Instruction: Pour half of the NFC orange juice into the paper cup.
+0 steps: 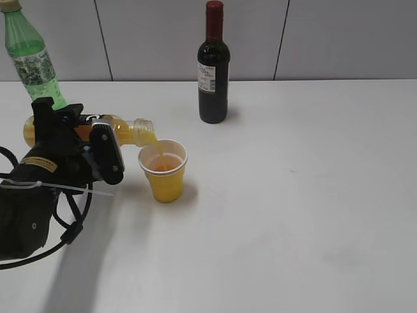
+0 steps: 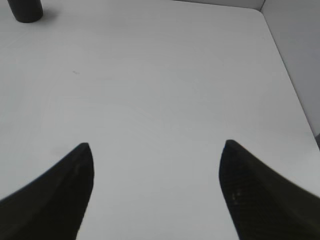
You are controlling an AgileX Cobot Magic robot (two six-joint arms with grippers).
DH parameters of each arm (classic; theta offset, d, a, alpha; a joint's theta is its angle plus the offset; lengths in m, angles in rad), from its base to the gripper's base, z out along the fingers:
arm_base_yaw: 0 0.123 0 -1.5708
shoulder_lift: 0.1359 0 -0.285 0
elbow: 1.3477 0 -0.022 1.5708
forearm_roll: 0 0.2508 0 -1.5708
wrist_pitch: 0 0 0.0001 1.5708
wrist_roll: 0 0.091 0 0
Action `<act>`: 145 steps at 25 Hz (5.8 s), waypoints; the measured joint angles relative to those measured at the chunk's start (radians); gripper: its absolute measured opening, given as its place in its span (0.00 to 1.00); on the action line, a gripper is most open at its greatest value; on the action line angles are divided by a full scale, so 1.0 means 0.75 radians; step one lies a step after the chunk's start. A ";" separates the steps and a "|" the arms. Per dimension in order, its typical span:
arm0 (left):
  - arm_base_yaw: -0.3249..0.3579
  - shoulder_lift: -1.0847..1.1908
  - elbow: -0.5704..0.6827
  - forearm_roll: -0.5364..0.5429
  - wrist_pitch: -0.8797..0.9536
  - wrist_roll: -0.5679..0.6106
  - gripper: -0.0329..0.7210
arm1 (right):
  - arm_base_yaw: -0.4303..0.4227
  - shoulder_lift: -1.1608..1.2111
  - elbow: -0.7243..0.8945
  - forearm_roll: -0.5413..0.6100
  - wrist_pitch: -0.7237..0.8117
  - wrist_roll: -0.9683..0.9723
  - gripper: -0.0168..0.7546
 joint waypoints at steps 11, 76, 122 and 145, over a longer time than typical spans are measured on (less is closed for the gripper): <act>0.000 0.000 0.000 0.001 -0.001 0.032 0.66 | 0.000 0.000 0.000 0.000 0.001 0.000 0.79; 0.525 0.143 -0.317 0.844 -0.001 -2.164 0.66 | 0.000 0.000 0.000 0.000 0.001 0.000 0.79; 0.525 0.286 -0.092 0.907 -0.051 -2.160 0.93 | 0.000 0.000 0.000 0.000 0.001 -0.001 0.79; 0.634 -0.686 0.058 0.689 0.943 -1.950 0.88 | 0.000 0.000 0.000 0.000 0.001 -0.001 0.79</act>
